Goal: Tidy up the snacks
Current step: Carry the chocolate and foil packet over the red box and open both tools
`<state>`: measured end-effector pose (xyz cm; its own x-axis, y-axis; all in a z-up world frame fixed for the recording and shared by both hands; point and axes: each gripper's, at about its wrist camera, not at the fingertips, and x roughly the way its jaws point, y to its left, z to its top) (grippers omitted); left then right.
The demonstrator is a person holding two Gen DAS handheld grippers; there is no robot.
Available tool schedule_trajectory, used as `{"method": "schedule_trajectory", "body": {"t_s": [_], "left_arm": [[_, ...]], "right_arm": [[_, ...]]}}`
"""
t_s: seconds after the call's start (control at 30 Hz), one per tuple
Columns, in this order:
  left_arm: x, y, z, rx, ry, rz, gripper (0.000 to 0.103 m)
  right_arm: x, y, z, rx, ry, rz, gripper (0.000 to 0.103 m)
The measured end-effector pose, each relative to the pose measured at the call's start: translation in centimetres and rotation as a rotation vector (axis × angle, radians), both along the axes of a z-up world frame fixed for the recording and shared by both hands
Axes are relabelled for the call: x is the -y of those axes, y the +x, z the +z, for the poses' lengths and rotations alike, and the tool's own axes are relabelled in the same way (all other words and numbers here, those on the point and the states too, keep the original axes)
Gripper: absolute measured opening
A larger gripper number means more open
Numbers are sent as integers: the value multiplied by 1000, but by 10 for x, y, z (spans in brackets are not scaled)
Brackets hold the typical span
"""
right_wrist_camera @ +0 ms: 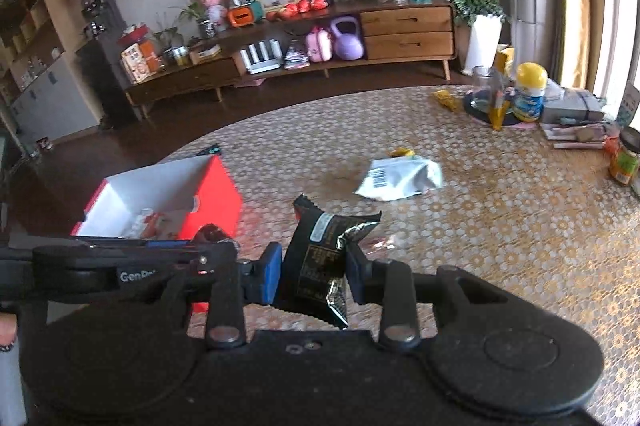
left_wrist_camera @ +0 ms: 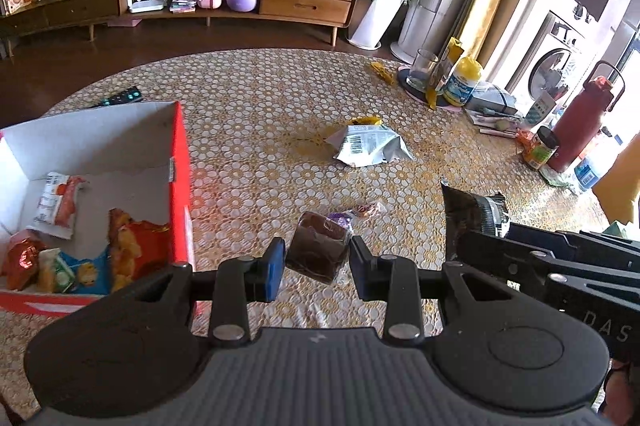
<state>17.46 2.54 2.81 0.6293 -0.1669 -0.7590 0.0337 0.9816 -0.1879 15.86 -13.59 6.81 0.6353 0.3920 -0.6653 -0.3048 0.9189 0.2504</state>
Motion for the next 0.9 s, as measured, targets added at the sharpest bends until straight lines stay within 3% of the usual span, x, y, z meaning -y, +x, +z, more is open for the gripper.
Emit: {"method": "schedule_trajectory", "body": {"t_s": [0.43,0.9], "left_arm": [[-49,-36,25,39,0,40,33],[-138,-41,25,55,35,172,33]], "right_arm": [[-56,-14,18,32,-15,105,32],[-141,-3,14,32,-66,214,32]]}}
